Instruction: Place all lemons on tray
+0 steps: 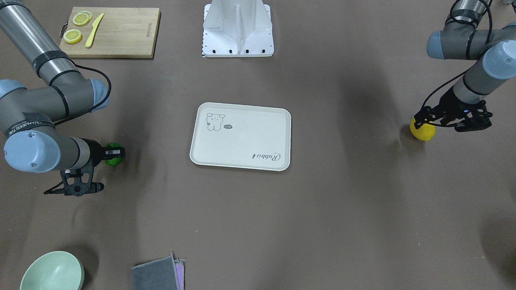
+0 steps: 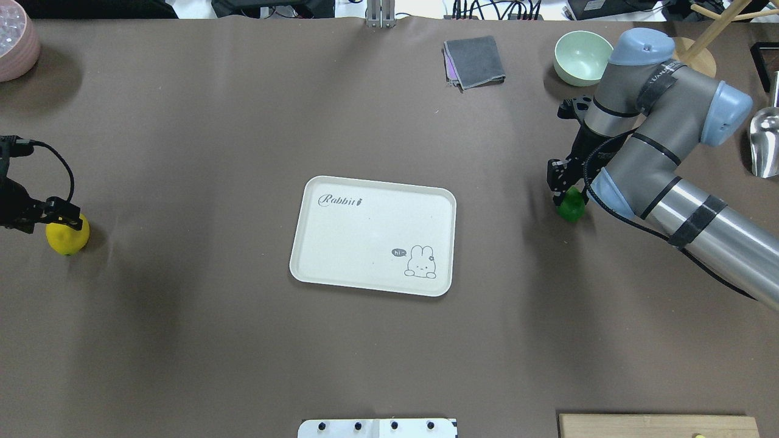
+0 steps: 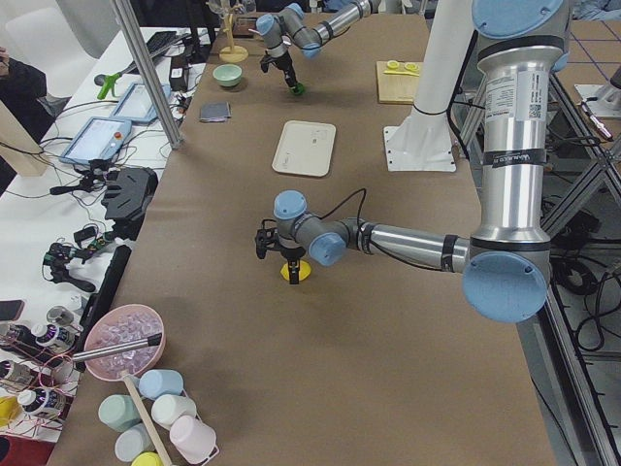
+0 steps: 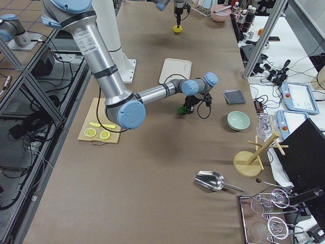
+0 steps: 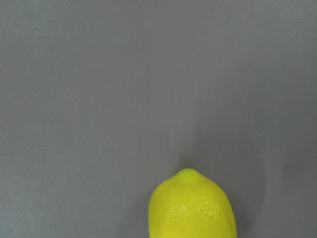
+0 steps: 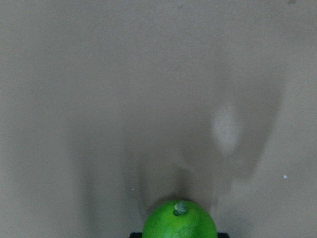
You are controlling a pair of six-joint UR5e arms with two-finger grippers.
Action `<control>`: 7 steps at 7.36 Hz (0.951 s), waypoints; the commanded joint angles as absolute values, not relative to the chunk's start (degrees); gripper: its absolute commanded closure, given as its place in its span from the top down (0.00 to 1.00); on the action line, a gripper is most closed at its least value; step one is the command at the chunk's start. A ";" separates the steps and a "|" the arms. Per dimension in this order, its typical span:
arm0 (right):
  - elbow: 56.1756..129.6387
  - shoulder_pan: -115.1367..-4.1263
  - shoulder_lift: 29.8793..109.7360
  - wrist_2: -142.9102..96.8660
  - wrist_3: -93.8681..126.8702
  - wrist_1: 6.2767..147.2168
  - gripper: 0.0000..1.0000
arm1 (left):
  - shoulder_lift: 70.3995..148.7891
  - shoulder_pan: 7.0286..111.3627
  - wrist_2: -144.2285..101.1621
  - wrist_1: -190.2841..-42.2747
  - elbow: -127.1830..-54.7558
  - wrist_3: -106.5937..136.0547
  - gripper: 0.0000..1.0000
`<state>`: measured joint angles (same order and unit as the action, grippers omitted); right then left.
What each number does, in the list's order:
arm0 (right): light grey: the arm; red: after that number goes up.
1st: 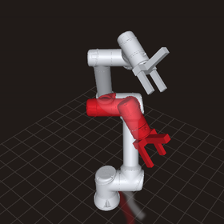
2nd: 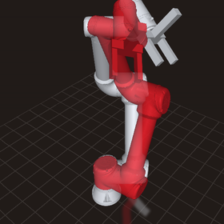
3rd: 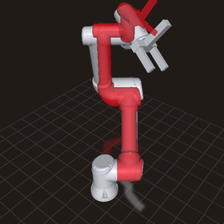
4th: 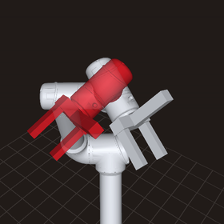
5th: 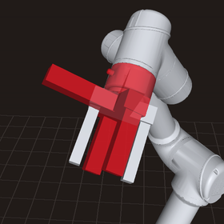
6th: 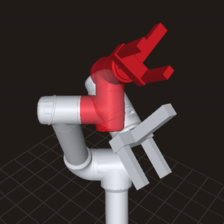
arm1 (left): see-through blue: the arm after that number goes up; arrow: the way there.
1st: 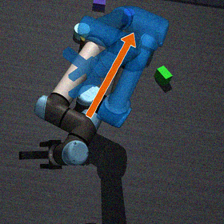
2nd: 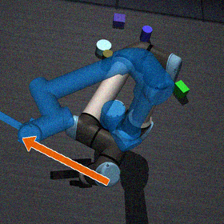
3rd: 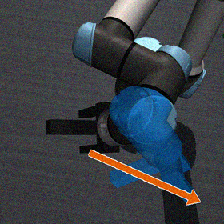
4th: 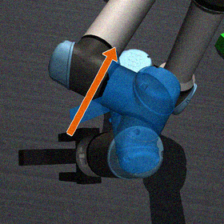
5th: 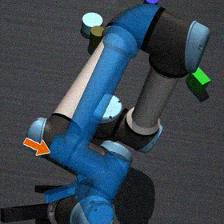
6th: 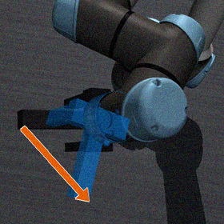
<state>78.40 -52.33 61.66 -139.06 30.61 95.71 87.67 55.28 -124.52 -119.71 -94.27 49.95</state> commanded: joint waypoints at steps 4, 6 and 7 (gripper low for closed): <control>84.35 -56.51 58.63 -143.60 31.28 97.99 0.24 | 88.15 54.40 -124.63 -122.52 -92.37 51.24 0.00; 84.20 -55.64 53.29 -144.92 33.75 98.09 0.25 | 88.68 54.84 -128.64 -121.30 -92.37 50.36 0.00; 83.85 -53.89 50.39 -145.02 33.84 97.91 0.25 | 88.86 55.63 -130.24 -118.24 -92.98 47.58 0.00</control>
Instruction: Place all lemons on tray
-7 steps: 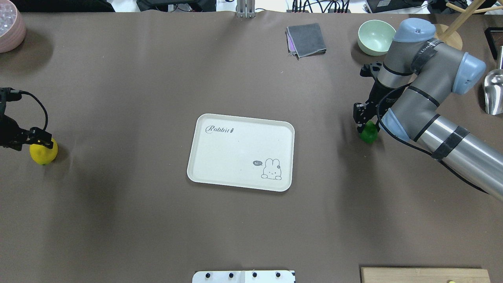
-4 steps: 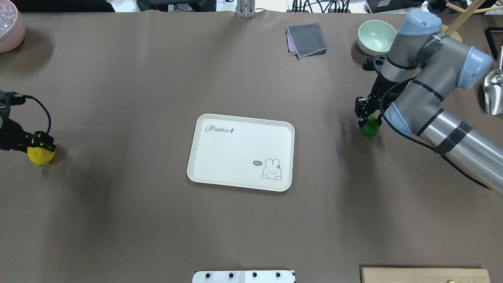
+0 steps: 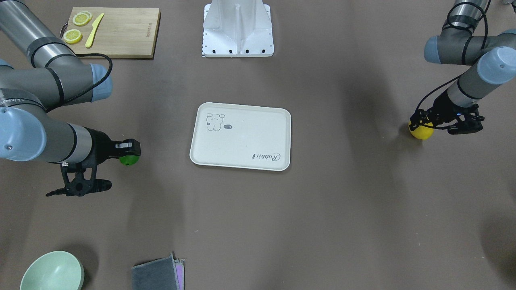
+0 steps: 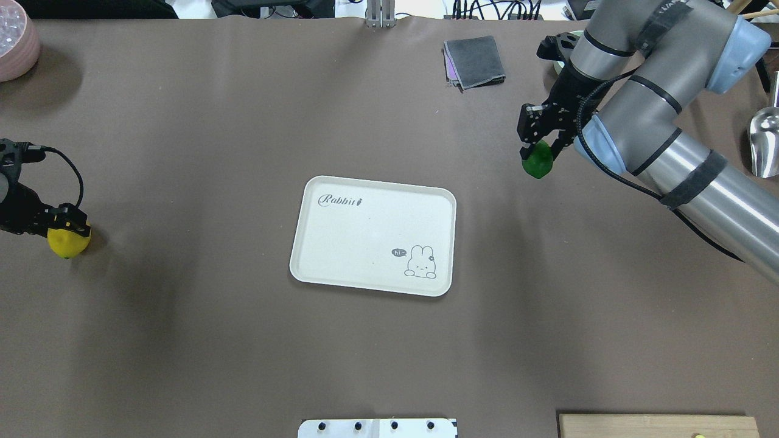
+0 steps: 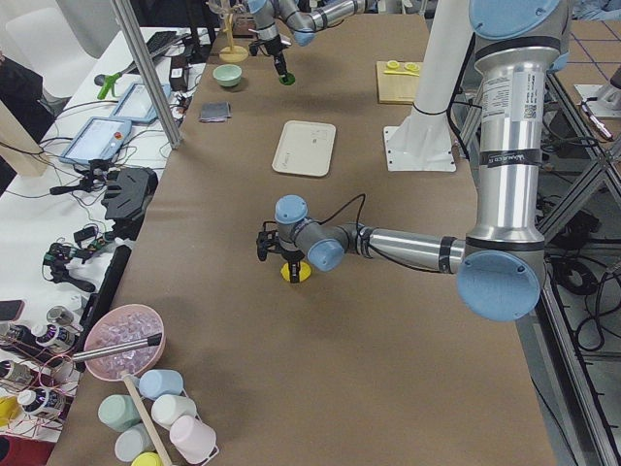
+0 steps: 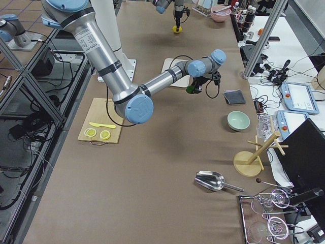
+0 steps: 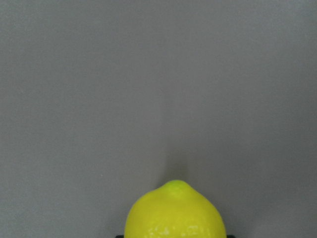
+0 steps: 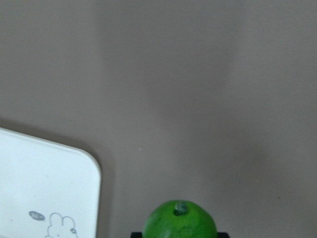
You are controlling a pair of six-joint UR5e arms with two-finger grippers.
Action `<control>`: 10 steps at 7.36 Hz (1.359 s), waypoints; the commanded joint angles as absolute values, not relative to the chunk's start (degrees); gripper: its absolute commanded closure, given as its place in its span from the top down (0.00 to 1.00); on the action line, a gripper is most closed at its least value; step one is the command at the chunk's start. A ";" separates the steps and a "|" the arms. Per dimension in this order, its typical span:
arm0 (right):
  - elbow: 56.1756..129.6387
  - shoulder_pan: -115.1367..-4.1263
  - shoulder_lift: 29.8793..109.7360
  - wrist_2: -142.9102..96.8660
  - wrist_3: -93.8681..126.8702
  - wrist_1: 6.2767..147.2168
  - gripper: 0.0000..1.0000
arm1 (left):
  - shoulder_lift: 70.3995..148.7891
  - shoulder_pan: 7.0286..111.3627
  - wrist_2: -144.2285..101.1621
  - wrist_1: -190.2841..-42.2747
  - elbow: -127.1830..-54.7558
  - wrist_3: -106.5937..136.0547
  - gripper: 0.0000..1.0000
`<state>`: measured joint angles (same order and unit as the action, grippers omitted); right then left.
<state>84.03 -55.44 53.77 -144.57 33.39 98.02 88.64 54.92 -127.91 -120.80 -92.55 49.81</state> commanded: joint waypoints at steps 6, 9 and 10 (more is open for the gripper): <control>79.21 -44.13 47.03 -140.63 33.05 74.40 0.25 | 106.48 66.09 -131.84 -80.92 -100.27 31.03 0.00; 79.19 -43.24 47.72 -140.10 31.73 74.09 1.00 | 117.48 65.74 -131.66 -69.99 -99.93 32.07 0.00; 79.54 -43.85 48.59 -140.27 31.73 74.09 1.00 | 118.47 65.48 -131.75 -69.87 -99.93 35.21 0.00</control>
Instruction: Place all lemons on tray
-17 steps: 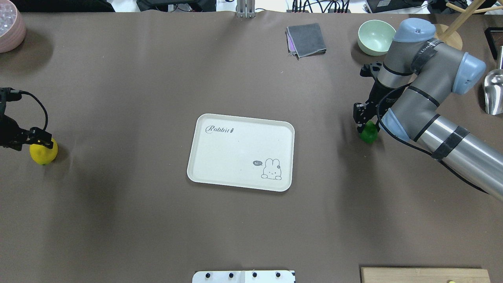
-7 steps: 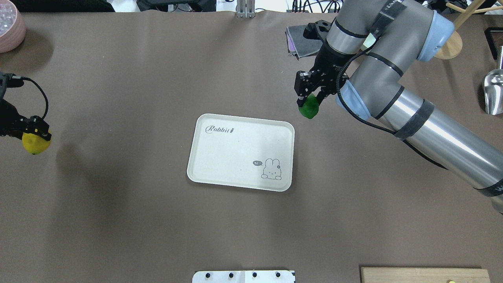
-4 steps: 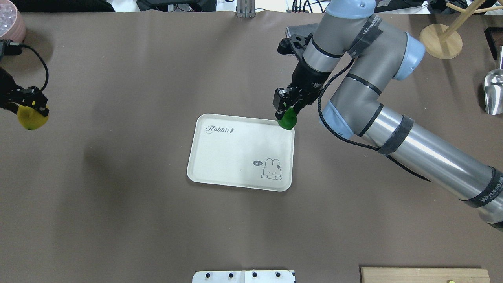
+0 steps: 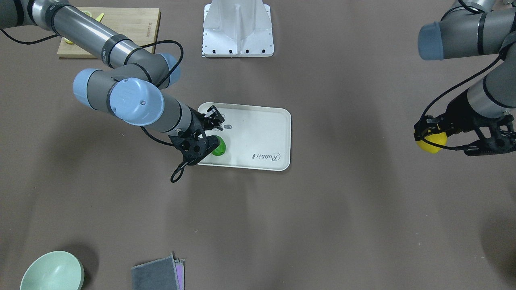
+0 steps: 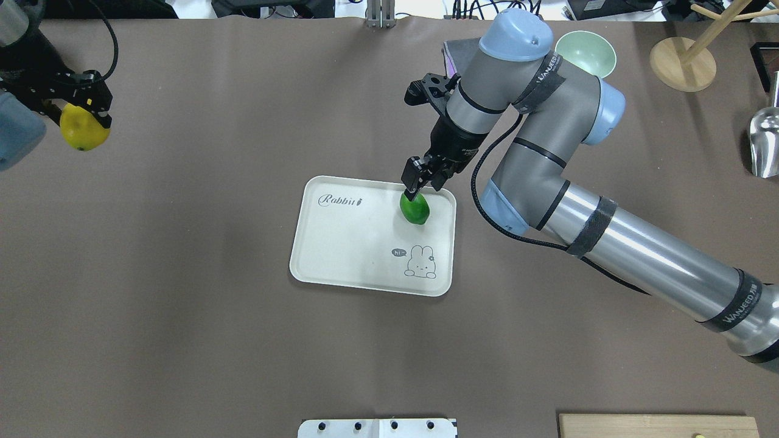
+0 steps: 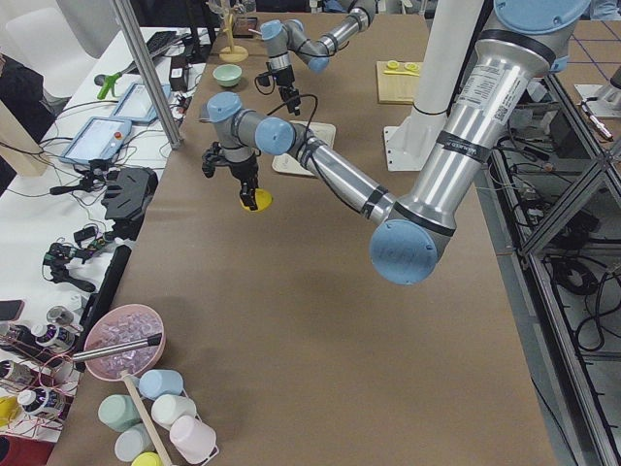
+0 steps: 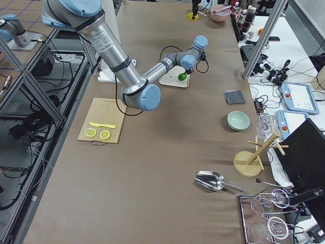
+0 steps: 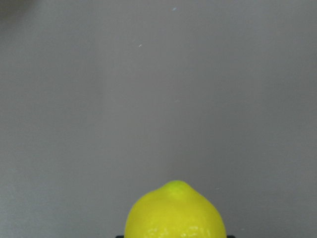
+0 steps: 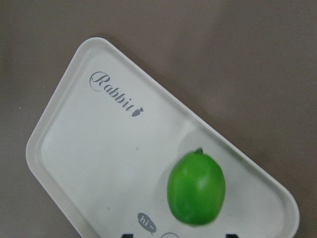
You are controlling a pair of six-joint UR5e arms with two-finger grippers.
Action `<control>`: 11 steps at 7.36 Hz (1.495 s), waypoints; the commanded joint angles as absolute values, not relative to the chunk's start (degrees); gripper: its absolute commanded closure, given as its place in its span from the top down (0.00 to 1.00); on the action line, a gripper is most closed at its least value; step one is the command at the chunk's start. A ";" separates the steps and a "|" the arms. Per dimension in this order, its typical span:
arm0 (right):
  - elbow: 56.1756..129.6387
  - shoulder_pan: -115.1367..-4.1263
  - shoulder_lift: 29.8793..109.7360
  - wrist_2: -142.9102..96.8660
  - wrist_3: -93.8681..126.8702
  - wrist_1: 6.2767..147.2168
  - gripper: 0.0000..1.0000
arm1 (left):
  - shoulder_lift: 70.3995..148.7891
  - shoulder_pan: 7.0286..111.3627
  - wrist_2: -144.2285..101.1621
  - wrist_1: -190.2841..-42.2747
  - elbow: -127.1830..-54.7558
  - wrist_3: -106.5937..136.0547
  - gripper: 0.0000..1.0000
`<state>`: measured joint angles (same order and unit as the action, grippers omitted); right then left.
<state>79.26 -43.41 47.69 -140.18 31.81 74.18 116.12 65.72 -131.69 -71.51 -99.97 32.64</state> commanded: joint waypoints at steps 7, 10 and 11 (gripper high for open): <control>78.48 -62.22 57.02 -150.73 30.67 77.16 1.00 | 130.94 48.92 -127.65 -70.14 -102.72 63.30 0.00; 83.12 -62.84 64.21 -149.95 31.02 77.34 1.00 | 135.51 33.62 -116.31 -70.66 -101.88 75.98 0.00; 85.49 -63.02 67.29 -148.98 31.20 77.34 1.00 | 136.14 31.14 -114.28 -73.80 -99.95 79.51 0.00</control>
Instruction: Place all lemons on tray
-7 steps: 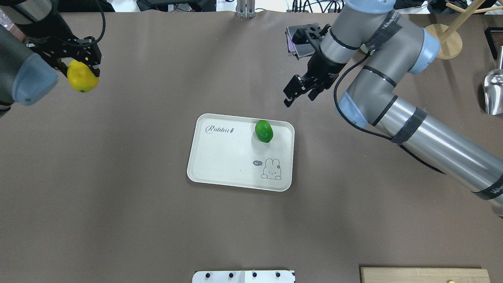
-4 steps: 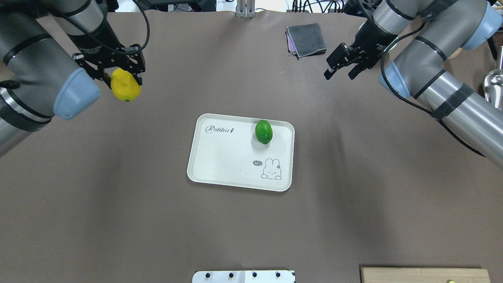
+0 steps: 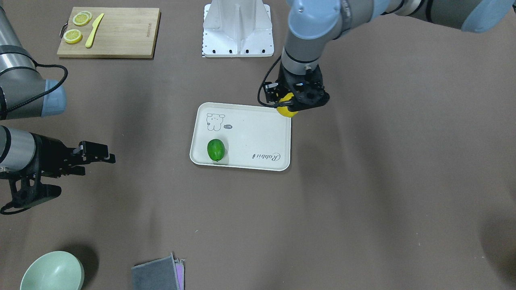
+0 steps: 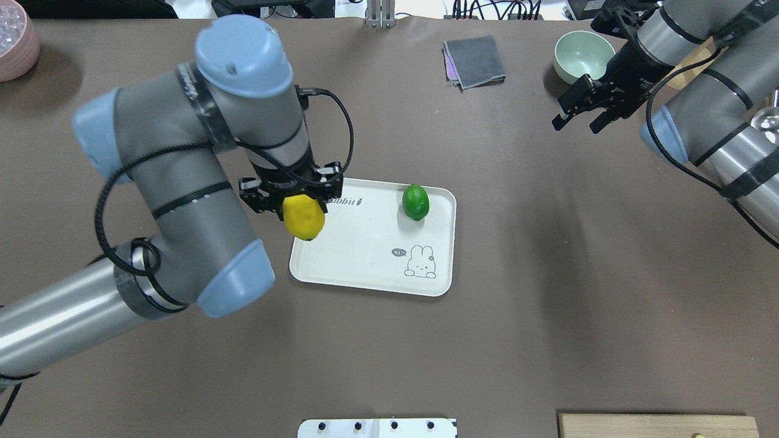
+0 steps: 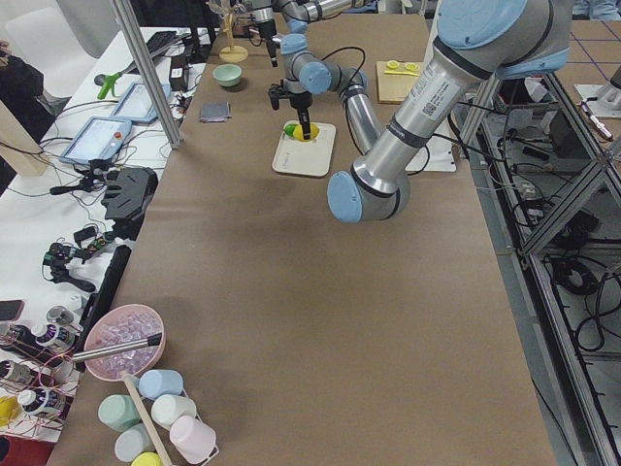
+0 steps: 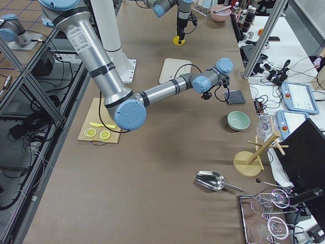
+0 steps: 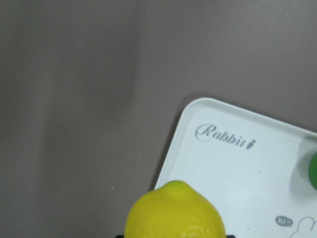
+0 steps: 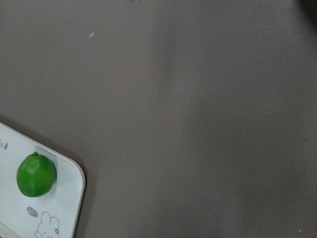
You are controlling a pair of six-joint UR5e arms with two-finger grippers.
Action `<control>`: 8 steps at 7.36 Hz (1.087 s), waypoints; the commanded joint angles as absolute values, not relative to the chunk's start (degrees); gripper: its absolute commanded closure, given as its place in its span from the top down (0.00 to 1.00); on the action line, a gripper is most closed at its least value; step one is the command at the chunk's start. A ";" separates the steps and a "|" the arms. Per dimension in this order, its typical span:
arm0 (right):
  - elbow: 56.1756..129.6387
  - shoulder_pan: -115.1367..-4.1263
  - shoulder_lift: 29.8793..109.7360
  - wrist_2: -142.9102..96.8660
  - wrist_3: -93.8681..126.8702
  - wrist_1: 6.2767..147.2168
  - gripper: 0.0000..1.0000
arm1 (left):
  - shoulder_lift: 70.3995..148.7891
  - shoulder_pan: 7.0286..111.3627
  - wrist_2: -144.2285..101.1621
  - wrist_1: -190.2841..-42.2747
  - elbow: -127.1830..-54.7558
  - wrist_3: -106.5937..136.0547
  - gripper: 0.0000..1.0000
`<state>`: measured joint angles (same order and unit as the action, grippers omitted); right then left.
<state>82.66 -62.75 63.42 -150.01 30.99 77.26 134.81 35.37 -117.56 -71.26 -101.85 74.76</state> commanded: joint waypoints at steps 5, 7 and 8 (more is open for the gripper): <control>104.84 -65.90 88.04 -146.00 30.50 76.99 1.00 | 138.78 28.83 -110.13 -89.27 -85.98 85.52 0.00; 104.94 -70.90 90.87 -139.60 30.24 77.34 1.00 | 138.52 29.09 -108.81 -91.05 -85.25 85.43 0.98; 104.94 -73.36 92.01 -137.92 29.36 80.13 1.00 | 138.43 29.18 -108.90 -91.05 -85.43 85.43 0.98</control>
